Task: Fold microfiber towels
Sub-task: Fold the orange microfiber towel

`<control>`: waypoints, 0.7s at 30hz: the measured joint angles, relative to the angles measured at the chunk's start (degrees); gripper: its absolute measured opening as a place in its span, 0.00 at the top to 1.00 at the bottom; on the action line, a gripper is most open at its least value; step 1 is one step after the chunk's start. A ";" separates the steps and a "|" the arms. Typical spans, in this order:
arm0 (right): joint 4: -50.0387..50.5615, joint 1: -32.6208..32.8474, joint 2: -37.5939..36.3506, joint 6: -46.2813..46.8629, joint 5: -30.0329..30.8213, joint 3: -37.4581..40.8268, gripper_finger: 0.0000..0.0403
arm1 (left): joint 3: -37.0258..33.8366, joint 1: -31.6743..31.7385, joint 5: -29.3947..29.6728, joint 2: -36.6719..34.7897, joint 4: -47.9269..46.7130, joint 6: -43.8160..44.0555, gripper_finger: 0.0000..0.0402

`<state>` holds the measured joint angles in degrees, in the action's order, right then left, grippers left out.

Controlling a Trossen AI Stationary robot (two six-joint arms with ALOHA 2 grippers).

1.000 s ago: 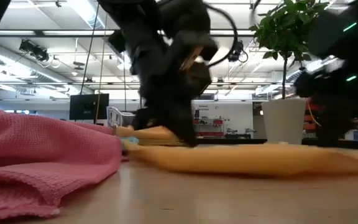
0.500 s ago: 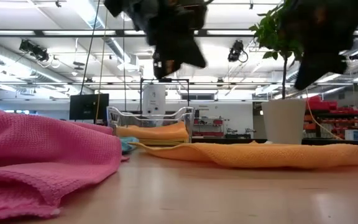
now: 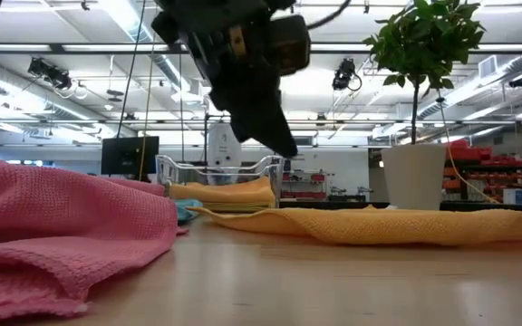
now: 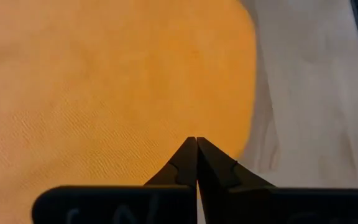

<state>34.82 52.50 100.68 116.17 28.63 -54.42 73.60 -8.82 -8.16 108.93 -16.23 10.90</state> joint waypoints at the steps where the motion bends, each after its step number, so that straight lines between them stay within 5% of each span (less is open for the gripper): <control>1: -0.16 -0.20 0.38 1.04 0.09 -0.07 1.00 | -0.02 -0.21 -0.01 0.40 1.35 0.50 0.99; 9: 0.16 -7.73 -1.63 -5.24 -0.16 4.53 1.00 | 0.07 -4.81 0.11 1.08 11.88 2.45 0.99; 17: -10.49 -17.05 -3.59 -22.77 -2.35 12.82 1.00 | -0.06 -10.51 11.12 2.06 12.80 9.36 0.99; 21: -6.26 -23.19 -7.41 -34.02 -4.15 14.69 1.00 | -0.02 -12.96 15.24 3.04 13.01 16.08 0.98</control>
<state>28.56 29.32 93.27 82.15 24.48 -39.73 73.58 -21.78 7.08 111.98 -3.22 26.98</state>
